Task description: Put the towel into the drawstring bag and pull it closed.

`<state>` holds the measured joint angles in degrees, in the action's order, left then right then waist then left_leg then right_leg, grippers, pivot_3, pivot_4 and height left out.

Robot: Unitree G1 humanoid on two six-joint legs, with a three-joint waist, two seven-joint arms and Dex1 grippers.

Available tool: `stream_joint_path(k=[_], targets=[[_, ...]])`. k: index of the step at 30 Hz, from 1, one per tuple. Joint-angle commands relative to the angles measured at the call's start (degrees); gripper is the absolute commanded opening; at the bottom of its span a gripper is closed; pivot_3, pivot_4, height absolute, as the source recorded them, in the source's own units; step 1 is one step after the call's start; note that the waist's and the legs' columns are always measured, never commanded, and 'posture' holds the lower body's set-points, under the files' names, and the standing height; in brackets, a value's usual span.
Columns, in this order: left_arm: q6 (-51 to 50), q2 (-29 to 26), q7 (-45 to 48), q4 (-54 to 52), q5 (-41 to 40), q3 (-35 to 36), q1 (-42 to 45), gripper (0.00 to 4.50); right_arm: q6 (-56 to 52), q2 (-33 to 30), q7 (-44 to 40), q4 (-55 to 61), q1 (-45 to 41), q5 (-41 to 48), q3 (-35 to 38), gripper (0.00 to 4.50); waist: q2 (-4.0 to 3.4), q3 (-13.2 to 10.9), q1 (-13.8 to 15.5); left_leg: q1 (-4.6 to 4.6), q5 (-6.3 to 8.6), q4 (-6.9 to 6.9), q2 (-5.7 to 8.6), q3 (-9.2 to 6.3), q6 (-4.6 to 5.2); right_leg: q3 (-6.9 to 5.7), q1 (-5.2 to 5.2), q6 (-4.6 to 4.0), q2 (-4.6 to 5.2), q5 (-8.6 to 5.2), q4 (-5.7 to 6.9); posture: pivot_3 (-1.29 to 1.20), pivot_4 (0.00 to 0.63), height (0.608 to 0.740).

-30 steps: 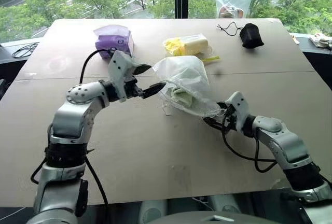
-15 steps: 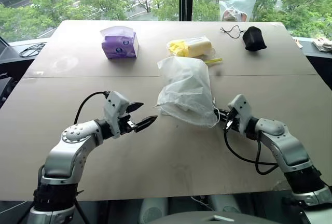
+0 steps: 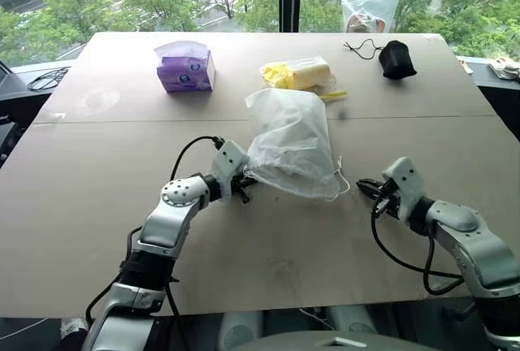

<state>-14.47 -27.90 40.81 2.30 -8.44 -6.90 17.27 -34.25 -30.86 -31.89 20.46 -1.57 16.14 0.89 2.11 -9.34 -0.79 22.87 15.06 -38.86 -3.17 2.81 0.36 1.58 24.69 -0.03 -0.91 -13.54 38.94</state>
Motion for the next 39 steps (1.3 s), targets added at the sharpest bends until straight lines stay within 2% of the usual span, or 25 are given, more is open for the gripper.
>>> stream_joint_path(k=[1,5,8,10,15,18,20,24,27,31,33,36,39], targets=[[2.0,-1.7,-1.6,-1.2,1.2,2.6,-2.0,0.04,1.7,0.7,1.4,2.9,0.5,1.3,4.2,0.00,-0.02,0.0,-0.2,-0.04,0.00,0.02,-0.01,0.03,0.00,0.04,0.00,0.03,0.00,-0.02,0.02,0.00,0.150,0.740],[0.8,-3.5,-1.6,-2.5,-1.1,6.7,-2.3,0.04,5.9,-0.6,-0.7,2.0,0.0,-0.6,2.3,0.00,-0.02,0.0,-0.2,-0.14,0.00,0.14,-0.05,-0.01,0.00,0.01,0.01,0.19,-0.06,-0.11,0.04,0.00,0.150,0.740],[-0.3,-4.3,-1.5,-2.7,-2.3,9.1,-2.4,0.00,10.1,-3.4,-5.8,-0.3,-1.6,-2.7,-1.9,0.78,-0.04,0.0,-0.1,-0.14,0.00,0.16,-0.05,-0.02,0.00,-0.02,0.01,0.19,-0.07,-0.12,0.03,0.00,0.150,0.740],[-1.3,-4.7,-3.1,-1.1,-3.2,12.3,-1.8,0.00,15.5,-5.1,-6.8,-5.3,-3.8,-7.6,-5.3,1.74,-0.03,0.0,-0.1,-0.12,0.00,0.16,-0.02,0.03,0.00,0.01,0.00,0.19,-0.03,-0.11,-0.01,0.00,0.150,0.740],[-1.9,-5.6,-4.8,1.1,-4.0,16.5,-0.6,0.00,22.6,-5.5,-12.7,-10.2,-8.5,-10.2,-10.6,3.89,-0.02,0.0,0.0,-0.10,0.00,0.17,0.01,0.05,0.00,0.01,0.02,0.18,-0.01,-0.10,-0.04,0.00,0.150,0.740],[-2.2,-5.4,-4.7,-0.3,-4.4,16.8,-0.6,0.00,27.9,-5.7,-15.2,-13.6,-12.5,-15.0,-15.5,3.89,-0.02,0.0,-0.2,-0.10,0.00,0.20,-0.02,0.03,0.00,0.00,0.02,0.16,-0.04,-0.09,-0.05,0.00,0.150,0.740],[-2.7,-4.9,-4.8,-1.3,-4.8,16.7,-0.5,0.00,28.1,-6.5,-20.4,-14.3,-14.1,-14.4,-18.1,3.89,-0.01,0.0,-0.2,-0.13,0.00,0.21,-0.02,0.06,0.00,0.03,0.02,0.16,-0.04,-0.09,-0.04,0.00,0.150,0.740],[-3.4,-4.6,-4.8,-2.1,-5.2,16.4,0.1,0.00,25.7,-5.0,-24.1,-14.9,-17.0,-12.3,-19.2,3.89,0.02,0.0,0.1,-0.11,0.00,0.21,-0.03,0.01,0.00,-0.03,0.01,-0.02,-0.02,0.01,-0.05,0.00,0.150,0.740],[-3.7,-4.2,-4.8,-2.4,-5.6,16.1,0.8,0.00,25.6,-3.3,-25.8,-19.6,-20.0,-14.5,-21.9,3.89,0.04,0.0,-0.2,-0.13,0.00,0.20,-0.03,0.05,0.00,0.01,0.01,-0.02,-0.03,0.01,-0.04,0.00,0.150,0.740],[-3.9,-3.8,-4.7,-3.5,-5.6,15.4,0.7,0.00,22.3,0.1,-27.1,-27.1,-21.5,-13.0,-21.8,3.89,0.27,0.2,-0.7,-0.32,0.00,0.21,-0.10,0.05,0.00,0.03,-0.09,-0.04,-0.06,0.02,0.00,0.00,0.150,0.740],[-4.0,-3.8,-4.7,-4.2,-5.7,15.4,0.3,0.00,21.3,-0.7,-28.3,-27.8,-21.3,-13.4,-22.0,3.37,0.27,0.2,-1.2,-0.46,0.00,0.24,-0.14,0.04,0.00,0.04,-0.19,-0.06,-0.03,0.03,0.02,0.00,0.150,0.740],[-4.3,-3.8,-4.6,-4.7,-6.0,15.9,-0.5,0.00,18.4,-2.4,-30.1,-25.2,-20.1,-11.8,-21.0,2.20,0.25,0.2,-1.3,-1.05,0.00,0.44,-0.13,0.05,-0.01,0.07,-0.70,-0.05,0.01,-0.01,-0.03,0.00,0.150,0.740],[-4.3,-3.6,-4.7,-4.9,-6.2,16.1,-1.2,0.00,16.2,-3.7,-30.9,-23.0,-18.5,-11.0,-20.9,0.59,0.25,0.2,-1.1,-1.20,0.00,0.49,-0.12,0.03,-0.01,0.03,-0.89,0.10,0.04,-0.12,-0.06,0.00,0.150,0.740]])
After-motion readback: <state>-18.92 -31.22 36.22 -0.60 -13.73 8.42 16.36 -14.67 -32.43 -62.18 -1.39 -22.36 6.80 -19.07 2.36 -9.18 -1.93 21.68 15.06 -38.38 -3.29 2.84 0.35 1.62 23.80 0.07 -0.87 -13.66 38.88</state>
